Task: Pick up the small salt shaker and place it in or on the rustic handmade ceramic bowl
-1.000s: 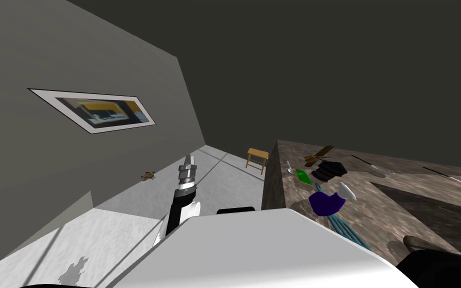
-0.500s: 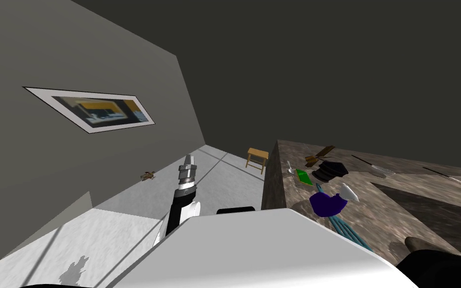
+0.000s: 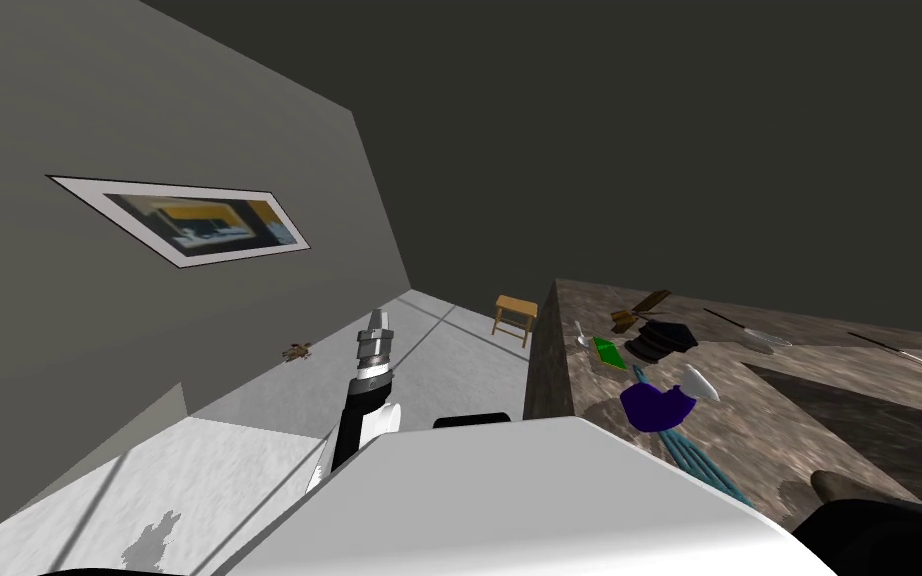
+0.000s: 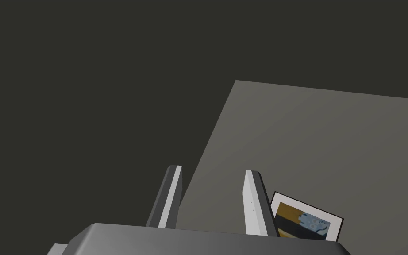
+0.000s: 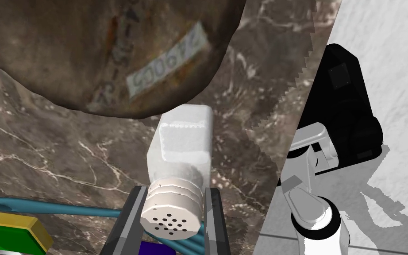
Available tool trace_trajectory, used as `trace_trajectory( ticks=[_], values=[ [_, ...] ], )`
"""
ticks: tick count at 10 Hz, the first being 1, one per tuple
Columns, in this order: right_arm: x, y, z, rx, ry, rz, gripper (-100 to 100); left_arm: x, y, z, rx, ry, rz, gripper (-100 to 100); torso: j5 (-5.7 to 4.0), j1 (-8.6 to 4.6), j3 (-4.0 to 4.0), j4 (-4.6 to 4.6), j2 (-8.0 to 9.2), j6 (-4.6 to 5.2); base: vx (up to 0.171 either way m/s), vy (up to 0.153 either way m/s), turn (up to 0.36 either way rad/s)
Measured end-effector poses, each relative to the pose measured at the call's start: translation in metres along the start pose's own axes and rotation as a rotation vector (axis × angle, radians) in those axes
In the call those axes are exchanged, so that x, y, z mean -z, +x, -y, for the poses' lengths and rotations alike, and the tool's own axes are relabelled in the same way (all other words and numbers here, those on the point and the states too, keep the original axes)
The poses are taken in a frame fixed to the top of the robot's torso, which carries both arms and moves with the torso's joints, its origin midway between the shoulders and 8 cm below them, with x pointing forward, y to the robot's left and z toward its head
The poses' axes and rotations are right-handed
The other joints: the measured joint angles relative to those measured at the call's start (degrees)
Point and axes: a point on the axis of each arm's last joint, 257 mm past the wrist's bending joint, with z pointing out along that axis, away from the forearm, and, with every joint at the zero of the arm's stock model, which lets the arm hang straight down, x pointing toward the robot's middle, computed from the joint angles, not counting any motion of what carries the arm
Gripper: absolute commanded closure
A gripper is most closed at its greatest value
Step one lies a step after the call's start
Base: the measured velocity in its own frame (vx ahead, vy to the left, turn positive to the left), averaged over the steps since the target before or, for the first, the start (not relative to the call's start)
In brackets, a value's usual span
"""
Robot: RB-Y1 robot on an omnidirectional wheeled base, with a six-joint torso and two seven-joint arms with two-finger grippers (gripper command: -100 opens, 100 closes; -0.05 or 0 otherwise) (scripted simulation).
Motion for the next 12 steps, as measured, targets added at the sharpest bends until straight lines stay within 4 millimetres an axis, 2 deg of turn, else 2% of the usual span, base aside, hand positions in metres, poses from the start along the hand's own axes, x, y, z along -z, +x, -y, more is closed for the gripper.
trace_trajectory(
  ticks=[1, 3, 6, 8, 12],
  values=[
    [0.001, -0.002, 0.013, -0.013, 0.047, 0.006, 100, 0.0, 0.0, 0.0, 0.0, 0.0, 0.0, 0, -0.07, 0.3, 0.07, 0.06, 0.1, -0.02, -0.052, 0.138, -0.006],
    [0.004, -0.002, 0.026, -0.024, 0.079, 0.012, 100, 0.0, 0.0, 0.0, 0.0, 0.0, 0.0, 0, -0.09, 0.05, 0.04, 0.07, 0.01, -0.01, -0.032, 0.083, -0.003],
    [0.014, -0.008, 0.073, -0.066, 0.207, 0.043, 100, 0.0, 0.0, 0.0, 0.0, 0.0, 0.0, 0, -0.02, 0.33, 0.09, 0.13, 0.06, -0.04, -0.049, 0.143, 0.002],
    [0.02, -0.012, 0.096, -0.1, 0.286, 0.068, 100, 0.0, 0.0, 0.0, 0.0, 0.0, 0.0, 0, -0.03, 0.34, 0.2, 0.19, 0.21, 0.03, -0.063, 0.141, -0.008],
    [0.043, -0.021, 0.141, -0.191, 0.434, 0.128, 100, 0.0, 0.0, 0.0, 0.0, 0.0, 0.0, 0, -0.04, 0.15, 0.24, 0.23, 0.24, 0.11, -0.046, 0.086, -0.012]
  ],
)
